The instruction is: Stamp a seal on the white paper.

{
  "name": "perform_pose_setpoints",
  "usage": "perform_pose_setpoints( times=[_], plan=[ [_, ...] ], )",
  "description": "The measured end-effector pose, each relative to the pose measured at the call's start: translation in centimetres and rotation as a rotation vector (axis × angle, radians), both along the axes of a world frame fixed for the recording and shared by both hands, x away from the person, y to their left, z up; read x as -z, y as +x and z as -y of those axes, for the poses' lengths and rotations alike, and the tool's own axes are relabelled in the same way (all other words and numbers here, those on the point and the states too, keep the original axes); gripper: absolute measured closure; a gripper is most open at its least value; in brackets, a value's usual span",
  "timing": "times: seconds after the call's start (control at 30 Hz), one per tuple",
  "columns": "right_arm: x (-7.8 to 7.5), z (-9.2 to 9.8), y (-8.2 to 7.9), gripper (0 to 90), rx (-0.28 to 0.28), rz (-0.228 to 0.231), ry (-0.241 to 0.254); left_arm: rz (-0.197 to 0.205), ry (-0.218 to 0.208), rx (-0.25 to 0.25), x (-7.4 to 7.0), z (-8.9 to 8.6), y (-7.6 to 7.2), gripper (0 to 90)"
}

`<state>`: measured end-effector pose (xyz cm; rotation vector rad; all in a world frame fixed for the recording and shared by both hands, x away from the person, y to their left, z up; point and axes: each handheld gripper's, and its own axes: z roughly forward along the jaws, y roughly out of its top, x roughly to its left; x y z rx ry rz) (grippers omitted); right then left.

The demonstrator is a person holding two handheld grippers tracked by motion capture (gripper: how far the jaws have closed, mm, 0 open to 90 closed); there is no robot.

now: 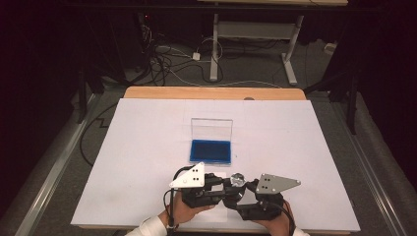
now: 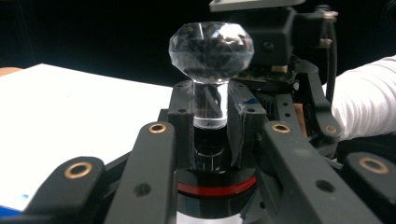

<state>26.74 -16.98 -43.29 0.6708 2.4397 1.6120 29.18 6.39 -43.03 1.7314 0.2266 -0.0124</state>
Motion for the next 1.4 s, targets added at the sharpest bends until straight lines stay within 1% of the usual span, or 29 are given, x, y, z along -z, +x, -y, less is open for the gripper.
perform_pose_setpoints(
  times=[0.07,0.1,0.2,0.23,0.3,0.33,0.4,0.43,0.47,0.53,0.6,0.63,0.67,0.73,0.77,0.8,0.83,0.87,0.9,1.0,1.07,1.1,1.13,1.17,1.23,1.27,1.33,1.37,1.4],
  plan=[
    [-0.2,-0.1,-0.1,38.8,0.014,0.055,-0.056,0.008,0.013,-0.003,-0.1,0.0,0.0,71.2],
    [-0.3,-0.2,-0.1,38.8,0.019,0.070,-0.077,0.009,0.018,-0.007,0.0,0.1,0.0,69.9],
    [-0.3,-0.5,-0.3,38.8,0.023,0.100,-0.133,0.013,0.041,-0.007,0.1,0.3,0.0,68.0],
    [-0.2,-0.6,-0.3,38.8,0.018,0.098,-0.137,0.007,0.044,-0.003,0.1,0.4,0.1,65.0],
    [-0.2,-0.8,-0.4,38.8,0.022,0.111,-0.162,0.005,0.047,-0.001,0.1,0.5,0.1,63.1],
    [-0.2,-0.8,-0.4,38.8,0.018,0.110,-0.163,0.000,0.054,-0.005,0.1,0.5,0.2,63.6],
    [-0.1,-0.7,-0.3,38.8,0.023,0.106,-0.165,0.000,0.064,-0.011,0.0,0.4,0.2,71.2],
    [-0.1,-0.6,-0.2,38.8,0.024,0.099,-0.158,-0.004,0.076,-0.012,-0.1,0.5,0.3,71.5],
    [-0.1,-0.6,-0.2,38.9,0.026,0.097,-0.162,-0.005,0.072,-0.013,-0.1,0.6,0.2,71.7],
    [-0.1,-0.5,-0.2,38.9,0.018,0.076,-0.135,-0.031,0.043,-0.005,0.2,0.4,0.2,71.8],
    [-0.1,-0.4,-0.4,38.9,0.019,0.069,-0.123,-0.048,-0.004,0.006,0.6,0.2,0.3,71.9],
    [-0.1,-0.4,-0.4,38.9,0.017,0.073,-0.119,-0.055,-0.019,0.012,0.7,0.2,0.4,71.9],
    [-0.1,-0.3,-0.4,38.9,0.016,0.060,-0.103,-0.055,-0.034,0.016,0.8,0.2,0.4,72.1],
    [-0.2,-0.2,-0.4,38.9,0.010,0.042,-0.078,-0.064,-0.046,0.026,1.0,0.2,0.4,72.2],
    [-0.2,-0.1,-0.4,38.9,0.010,0.037,-0.081,-0.077,-0.061,0.030,1.1,0.1,0.5,72.2],
    [-0.2,-0.1,-0.5,38.9,0.012,0.034,-0.073,-0.083,-0.056,0.030,1.2,0.1,0.5,72.2],
    [-0.1,-0.1,-0.4,38.9,0.007,0.021,-0.075,-0.071,-0.043,0.028,1.1,0.2,0.4,72.2],
    [-0.1,-0.1,-0.4,38.9,0.007,0.022,-0.080,-0.062,-0.042,0.024,1.0,0.3,0.3,72.2],
    [-0.1,0.0,-0.4,38.9,0.005,0.013,-0.065,-0.057,-0.032,0.027,1.0,0.4,0.2,72.2],
    [-0.1,0.0,-0.4,38.9,-0.003,0.009,-0.060,-0.039,-0.026,0.030,0.7,0.4,0.2,72.3],
    [-0.2,0.0,-0.4,38.9,-0.004,0.003,-0.055,-0.038,-0.023,0.035,0.6,0.4,0.2,72.3],
    [-0.2,0.0,-0.4,38.9,-0.003,-0.005,-0.049,-0.025,-0.004,0.037,0.4,0.5,0.1,72.3],
    [-0.1,0.0,-0.3,38.9,-0.008,-0.017,-0.045,-0.023,-0.006,0.029,0.4,0.5,0.0,72.3],
    [-0.1,0.0,-0.4,38.9,-0.007,-0.014,-0.042,-0.028,-0.015,0.033,0.5,0.5,0.0,72.3],
    [-0.3,0.0,-0.3,38.9,-0.013,-0.005,-0.054,-0.015,0.002,0.032,0.3,0.5,0.0,72.3],
    [-0.2,0.0,-0.4,38.9,-0.010,-0.010,-0.046,-0.020,0.003,0.036,0.4,0.5,0.1,72.3],
    [-0.2,-0.1,-0.3,38.8,-0.011,0.004,-0.073,-0.037,-0.005,0.026,0.5,0.3,0.3,72.2],
    [-0.3,-0.1,-0.2,38.8,-0.005,0.025,-0.096,-0.034,0.005,0.032,0.5,0.3,0.4,72.2],
    [-0.4,-0.1,-0.1,38.8,-0.019,0.036,-0.117,-0.011,0.024,0.022,0.4,0.5,0.3,72.2]
  ],
)
